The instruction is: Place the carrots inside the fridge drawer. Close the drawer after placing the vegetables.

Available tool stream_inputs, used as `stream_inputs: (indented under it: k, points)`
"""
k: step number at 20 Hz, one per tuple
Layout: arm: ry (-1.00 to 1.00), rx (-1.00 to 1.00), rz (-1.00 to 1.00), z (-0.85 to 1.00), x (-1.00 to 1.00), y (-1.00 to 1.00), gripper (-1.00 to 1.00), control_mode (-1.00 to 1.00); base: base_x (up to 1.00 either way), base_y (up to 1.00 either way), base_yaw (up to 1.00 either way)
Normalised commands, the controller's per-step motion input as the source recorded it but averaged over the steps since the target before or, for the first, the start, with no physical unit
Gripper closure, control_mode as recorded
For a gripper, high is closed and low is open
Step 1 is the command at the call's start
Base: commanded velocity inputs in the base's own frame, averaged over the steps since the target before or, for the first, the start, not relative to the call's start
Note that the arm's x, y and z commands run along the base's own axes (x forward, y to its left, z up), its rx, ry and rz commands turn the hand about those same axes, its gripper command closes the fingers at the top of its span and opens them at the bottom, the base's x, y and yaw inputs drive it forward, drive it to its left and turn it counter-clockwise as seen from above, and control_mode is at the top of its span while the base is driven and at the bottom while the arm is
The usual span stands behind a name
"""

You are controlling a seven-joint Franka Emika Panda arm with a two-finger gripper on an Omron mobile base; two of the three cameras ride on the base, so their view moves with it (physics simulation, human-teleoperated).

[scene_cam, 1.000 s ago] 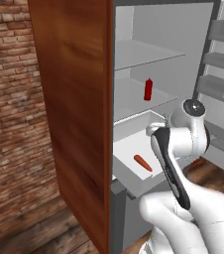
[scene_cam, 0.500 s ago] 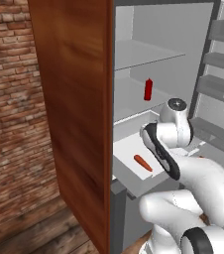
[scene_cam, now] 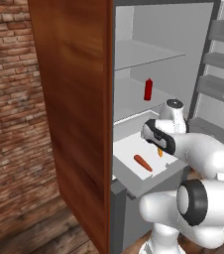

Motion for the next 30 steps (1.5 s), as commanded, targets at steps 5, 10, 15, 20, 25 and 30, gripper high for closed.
stream_inputs:
  k: [5, 10, 15, 20, 25, 30]
  points:
    - [0.11, 0.06, 0.00, -0.39, 0.45, -0.39, 1.00, -1.00, 0.00, 0.00, 0.00]
    - [0.12, 0.03, 0.00, -0.38, 0.41, -0.32, 1.00, -1.00, 0.00, 0.00, 0.00]
    - [0.11, 0.02, 0.00, -0.31, 0.38, -0.24, 1.00, -1.00, 0.00, 0.00, 0.00]
    - [0.09, 0.03, 0.00, -0.19, 0.32, -0.06, 1.00, -1.00, 0.00, 0.00, 0.00]
    - [0.09, 0.00, 0.00, -0.24, 0.28, 0.00, 1.00, -1.00, 0.00, 0.00, 0.00]
    - [0.06, 0.00, 0.00, -0.22, 0.15, 0.00, 1.00, -1.00, 0.00, 0.00, 0.00]
